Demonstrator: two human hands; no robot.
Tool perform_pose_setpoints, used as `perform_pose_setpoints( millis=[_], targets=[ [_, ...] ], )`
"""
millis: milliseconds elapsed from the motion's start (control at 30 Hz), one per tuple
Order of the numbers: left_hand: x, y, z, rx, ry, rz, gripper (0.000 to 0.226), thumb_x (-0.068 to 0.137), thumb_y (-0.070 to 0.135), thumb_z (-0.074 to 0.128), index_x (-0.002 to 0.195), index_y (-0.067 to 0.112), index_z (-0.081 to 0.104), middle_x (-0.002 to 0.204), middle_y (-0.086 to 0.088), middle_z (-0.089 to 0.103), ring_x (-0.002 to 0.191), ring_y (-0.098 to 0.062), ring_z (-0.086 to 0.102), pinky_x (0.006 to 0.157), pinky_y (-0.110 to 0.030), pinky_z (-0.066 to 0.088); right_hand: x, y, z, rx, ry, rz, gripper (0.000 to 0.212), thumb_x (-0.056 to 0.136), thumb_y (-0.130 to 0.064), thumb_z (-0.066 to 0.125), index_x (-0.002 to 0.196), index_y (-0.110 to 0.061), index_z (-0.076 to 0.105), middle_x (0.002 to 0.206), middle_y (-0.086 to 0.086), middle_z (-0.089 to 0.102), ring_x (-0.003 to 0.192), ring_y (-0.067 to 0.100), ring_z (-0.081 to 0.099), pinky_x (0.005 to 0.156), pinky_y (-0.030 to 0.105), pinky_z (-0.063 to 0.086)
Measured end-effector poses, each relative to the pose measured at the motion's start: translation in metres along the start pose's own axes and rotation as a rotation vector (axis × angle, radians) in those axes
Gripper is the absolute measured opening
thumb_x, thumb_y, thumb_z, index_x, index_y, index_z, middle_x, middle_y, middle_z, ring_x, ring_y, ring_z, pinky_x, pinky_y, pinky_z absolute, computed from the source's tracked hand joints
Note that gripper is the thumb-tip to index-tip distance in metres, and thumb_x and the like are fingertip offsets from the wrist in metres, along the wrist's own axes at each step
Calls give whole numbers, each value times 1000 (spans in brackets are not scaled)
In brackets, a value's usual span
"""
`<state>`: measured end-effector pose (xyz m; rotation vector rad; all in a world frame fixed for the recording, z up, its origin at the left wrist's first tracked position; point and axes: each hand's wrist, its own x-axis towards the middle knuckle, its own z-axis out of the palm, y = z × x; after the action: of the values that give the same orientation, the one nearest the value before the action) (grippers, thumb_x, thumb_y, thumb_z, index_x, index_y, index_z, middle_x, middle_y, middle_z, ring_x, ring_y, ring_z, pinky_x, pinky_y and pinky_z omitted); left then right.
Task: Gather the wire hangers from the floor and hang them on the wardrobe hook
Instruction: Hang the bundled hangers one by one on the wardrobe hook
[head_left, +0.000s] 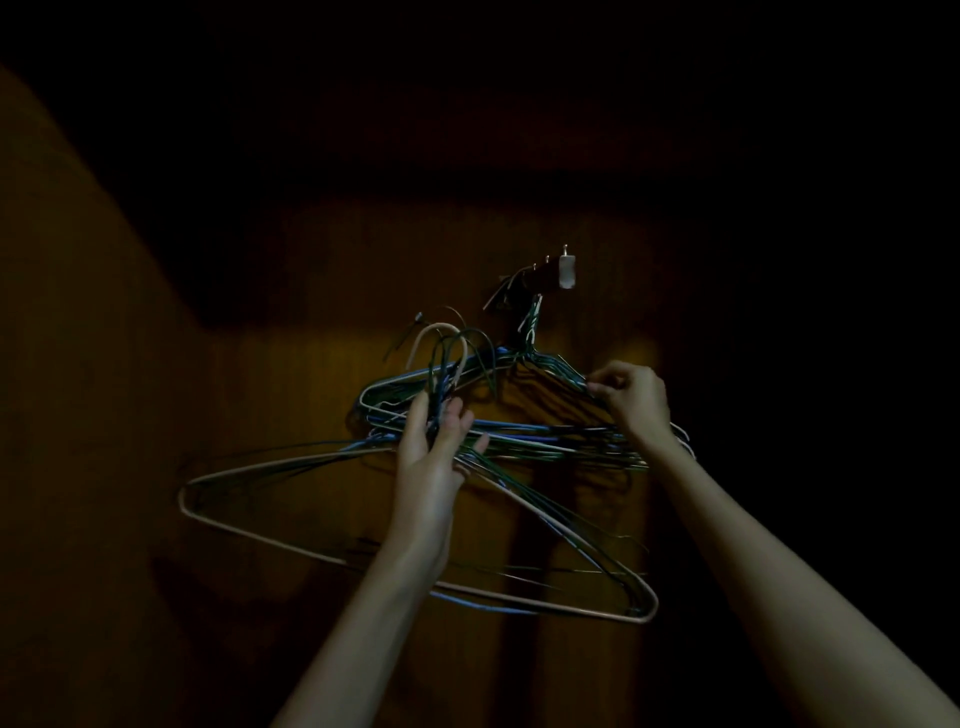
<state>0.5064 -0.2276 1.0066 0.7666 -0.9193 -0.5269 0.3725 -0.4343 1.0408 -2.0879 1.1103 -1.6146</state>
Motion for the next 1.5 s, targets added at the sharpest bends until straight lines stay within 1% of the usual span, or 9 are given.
perform_pose_setpoints(
  millis=[200, 400, 600, 767, 933, 1100, 1233, 1367, 1500],
  targets=[
    [-7, 3, 8, -30, 2, -29, 55, 98, 9, 38, 149, 18, 17, 143, -14, 42, 126, -27, 48, 100, -41, 44, 5, -3, -5, 12, -48, 39, 6, 84, -14, 68, 89, -15, 71, 100, 6, 68, 97, 18, 60, 81, 36, 48],
    [-15, 7, 10, -13, -2, -33, 57, 98, 11, 39, 149, 19, 15, 143, -14, 42, 124, -26, 49, 101, -43, 43, -1, -5, -11, -21, -132, -29, 9, 84, -11, 67, 92, -12, 70, 103, 11, 67, 96, 22, 60, 76, 32, 47],
    [-25, 13, 11, -14, -1, -53, 63, 96, 5, 43, 149, 19, 14, 144, -14, 41, 126, -28, 49, 99, -40, 44, -15, -4, -15, -120, -169, -41, 30, 88, -10, 61, 118, -12, 64, 123, 12, 58, 112, 23, 54, 84, 26, 40],
    [-33, 14, 13, -59, -4, -75, 59, 95, -1, 43, 147, 19, 24, 141, -12, 44, 91, -10, 61, 106, -47, 38, -36, -19, -22, -116, -89, -111, 31, 86, -18, 65, 117, -13, 64, 121, 11, 56, 118, 26, 48, 100, 39, 40],
    [-42, 8, 12, -85, 19, -63, 59, 96, -3, 40, 147, 18, 20, 141, -15, 44, 118, -21, 51, 107, -42, 38, -93, -56, -25, 74, -229, -217, 16, 88, -14, 60, 103, -14, 67, 102, -3, 60, 93, 6, 53, 77, 7, 38],
    [-47, 2, 13, -77, 36, -48, 54, 98, 0, 36, 147, 20, 24, 142, -14, 44, 102, -10, 55, 105, -38, 35, -142, -74, -19, 202, -450, -212, 14, 90, -14, 58, 100, -17, 67, 92, -15, 62, 90, -2, 56, 80, 11, 43],
    [-50, -1, 11, -80, 52, -27, 50, 99, 1, 35, 145, 18, 28, 141, -15, 43, 116, -15, 49, 101, -29, 38, -148, -75, -17, 192, -488, -209, 12, 90, -15, 59, 97, -18, 68, 88, -15, 63, 86, -2, 59, 77, 10, 43],
    [-54, -1, 10, -45, 36, -6, 45, 99, 0, 33, 138, 21, 36, 134, -12, 48, 114, -15, 51, 102, -30, 39, -152, -75, -18, 153, -532, -249, 12, 91, -16, 56, 94, -18, 67, 82, -17, 60, 79, -7, 55, 72, 5, 40],
    [-58, -2, 9, -49, 24, 10, 41, 99, 2, 35, 130, 27, 39, 123, -8, 54, 109, -13, 56, 98, -27, 42, -155, -77, -18, 136, -434, -204, 11, 91, -14, 56, 90, -17, 66, 84, -9, 62, 84, 7, 58, 72, 10, 40]
  ],
)
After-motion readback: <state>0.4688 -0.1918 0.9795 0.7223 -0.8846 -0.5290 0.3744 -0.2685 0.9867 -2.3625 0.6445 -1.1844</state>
